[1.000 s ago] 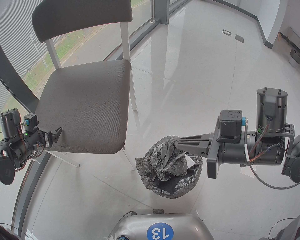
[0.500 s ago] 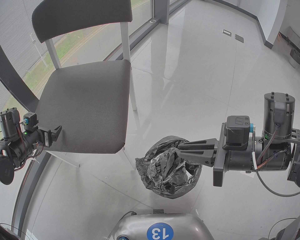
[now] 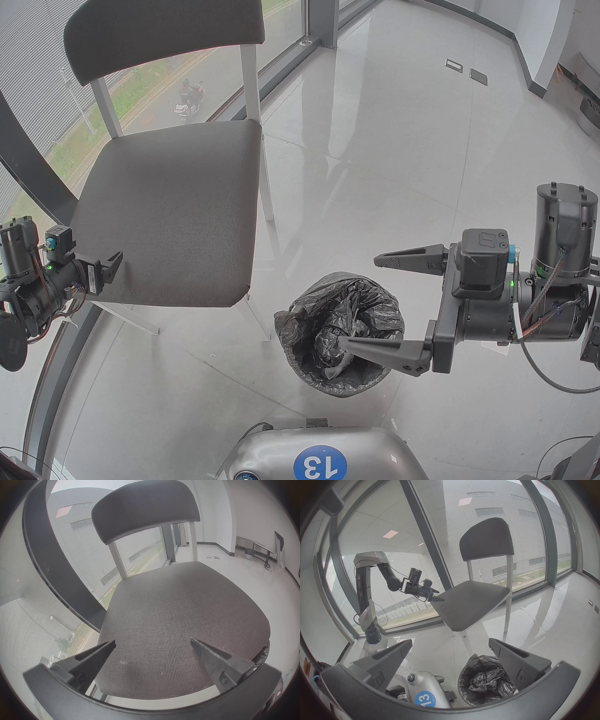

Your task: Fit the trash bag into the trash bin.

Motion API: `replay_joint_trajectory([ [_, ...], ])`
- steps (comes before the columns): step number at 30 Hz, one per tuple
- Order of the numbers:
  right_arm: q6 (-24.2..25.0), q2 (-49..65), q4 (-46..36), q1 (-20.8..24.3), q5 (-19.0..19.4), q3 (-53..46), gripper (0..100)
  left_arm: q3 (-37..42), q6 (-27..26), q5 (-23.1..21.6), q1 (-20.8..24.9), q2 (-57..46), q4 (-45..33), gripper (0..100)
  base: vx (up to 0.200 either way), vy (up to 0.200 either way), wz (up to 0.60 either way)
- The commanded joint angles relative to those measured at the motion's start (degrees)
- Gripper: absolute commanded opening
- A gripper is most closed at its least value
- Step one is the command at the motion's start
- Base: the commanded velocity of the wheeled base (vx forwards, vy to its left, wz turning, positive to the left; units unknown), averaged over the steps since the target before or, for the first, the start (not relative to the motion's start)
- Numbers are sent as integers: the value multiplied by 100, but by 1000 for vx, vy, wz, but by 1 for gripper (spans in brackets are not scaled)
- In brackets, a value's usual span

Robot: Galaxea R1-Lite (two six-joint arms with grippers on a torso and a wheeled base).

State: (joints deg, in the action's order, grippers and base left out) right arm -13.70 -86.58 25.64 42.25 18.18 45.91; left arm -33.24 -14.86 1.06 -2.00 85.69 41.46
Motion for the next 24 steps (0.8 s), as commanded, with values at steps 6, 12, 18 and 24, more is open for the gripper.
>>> replay_joint_trajectory([
  [6,8,-35,3,-138,2,138,100,-42,9,8,-2,-17,2,100,0,0,0],
  [12,131,-17,12,-1263,-104,58,100,-385,-61,114,-20,-87,-77,100,0,0,0],
  [18,263,-17,3,-3021,-350,23,100,-850,-456,773,-116,-360,-595,100,0,0,0],
  [24,69,484,-419,-4331,-350,-196,100,-1079,-492,913,-29,-808,-1131,100,0,0,0],
])
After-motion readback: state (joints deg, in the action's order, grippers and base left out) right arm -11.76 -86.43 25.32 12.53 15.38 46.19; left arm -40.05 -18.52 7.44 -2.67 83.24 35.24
